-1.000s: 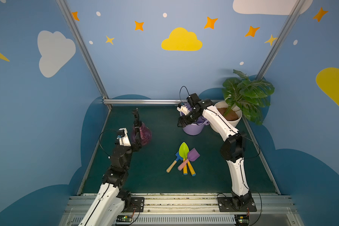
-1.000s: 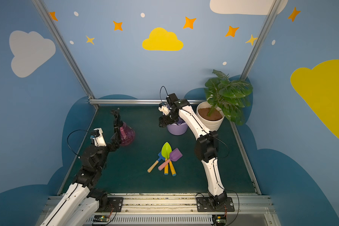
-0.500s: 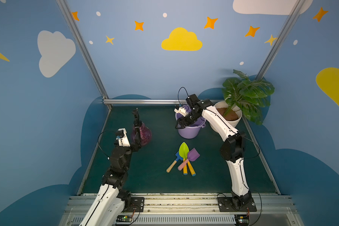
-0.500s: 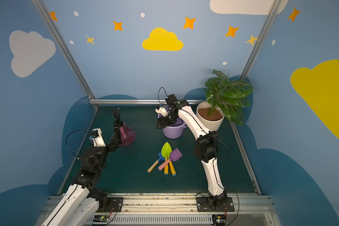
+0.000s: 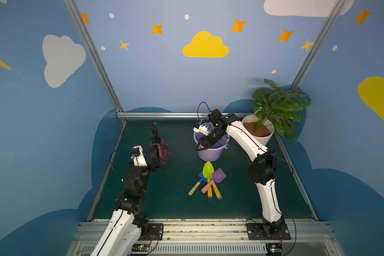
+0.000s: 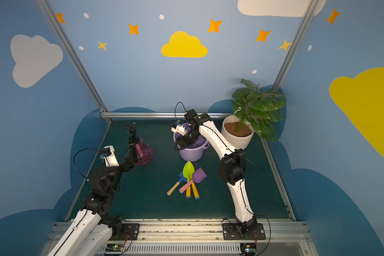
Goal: Organize the gardening tools
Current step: Move the container to the center of the board, then pick up the gardening tool from the center of the board.
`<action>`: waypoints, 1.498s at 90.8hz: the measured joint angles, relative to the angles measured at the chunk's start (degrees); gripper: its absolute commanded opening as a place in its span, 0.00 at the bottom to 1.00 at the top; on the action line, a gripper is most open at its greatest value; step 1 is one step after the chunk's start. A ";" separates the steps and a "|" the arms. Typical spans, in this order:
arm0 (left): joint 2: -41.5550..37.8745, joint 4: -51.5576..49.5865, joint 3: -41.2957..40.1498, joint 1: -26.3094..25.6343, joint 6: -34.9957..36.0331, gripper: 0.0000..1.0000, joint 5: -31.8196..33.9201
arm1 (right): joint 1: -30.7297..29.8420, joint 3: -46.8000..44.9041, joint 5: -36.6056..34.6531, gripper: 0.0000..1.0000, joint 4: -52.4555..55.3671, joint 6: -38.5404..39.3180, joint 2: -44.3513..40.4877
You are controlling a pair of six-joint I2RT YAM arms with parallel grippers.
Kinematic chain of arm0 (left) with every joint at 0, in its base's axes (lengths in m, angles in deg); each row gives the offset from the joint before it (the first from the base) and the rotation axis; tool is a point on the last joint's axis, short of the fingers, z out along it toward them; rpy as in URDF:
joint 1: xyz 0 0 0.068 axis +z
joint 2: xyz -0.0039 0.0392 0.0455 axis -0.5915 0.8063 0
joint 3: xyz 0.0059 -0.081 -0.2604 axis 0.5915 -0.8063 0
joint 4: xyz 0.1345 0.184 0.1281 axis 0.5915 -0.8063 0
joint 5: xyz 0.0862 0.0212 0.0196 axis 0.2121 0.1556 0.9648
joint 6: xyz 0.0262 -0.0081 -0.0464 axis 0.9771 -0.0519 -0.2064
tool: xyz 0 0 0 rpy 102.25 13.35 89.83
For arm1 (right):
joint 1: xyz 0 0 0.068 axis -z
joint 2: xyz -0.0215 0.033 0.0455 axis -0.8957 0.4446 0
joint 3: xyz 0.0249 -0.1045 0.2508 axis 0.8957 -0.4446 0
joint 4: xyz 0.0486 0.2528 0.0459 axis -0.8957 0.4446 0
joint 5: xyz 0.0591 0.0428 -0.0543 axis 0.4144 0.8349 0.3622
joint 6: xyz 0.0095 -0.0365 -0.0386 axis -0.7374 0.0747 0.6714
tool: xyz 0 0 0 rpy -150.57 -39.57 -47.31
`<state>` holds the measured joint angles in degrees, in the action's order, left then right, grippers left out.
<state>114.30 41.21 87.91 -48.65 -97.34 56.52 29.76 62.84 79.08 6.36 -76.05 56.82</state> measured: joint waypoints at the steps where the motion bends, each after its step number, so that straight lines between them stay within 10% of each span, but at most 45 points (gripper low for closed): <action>1: -0.04 -0.04 0.00 0.00 -0.04 0.83 -0.02 | 0.00 0.00 0.07 0.58 0.02 0.04 0.00; 48: 1.36 -4.00 2.25 -4.37 -0.39 0.86 -3.39 | 0.00 -1.75 -9.53 0.85 -0.59 -7.72 -5.44; 136: 14.34 -11.39 9.88 -23.43 2.38 0.73 -22.12 | -0.02 -64.00 -33.79 0.90 -34.16 -30.18 -57.57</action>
<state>128.64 29.82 97.79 -72.08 -94.95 34.40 29.74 -1.15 45.29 -27.80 -106.24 -0.76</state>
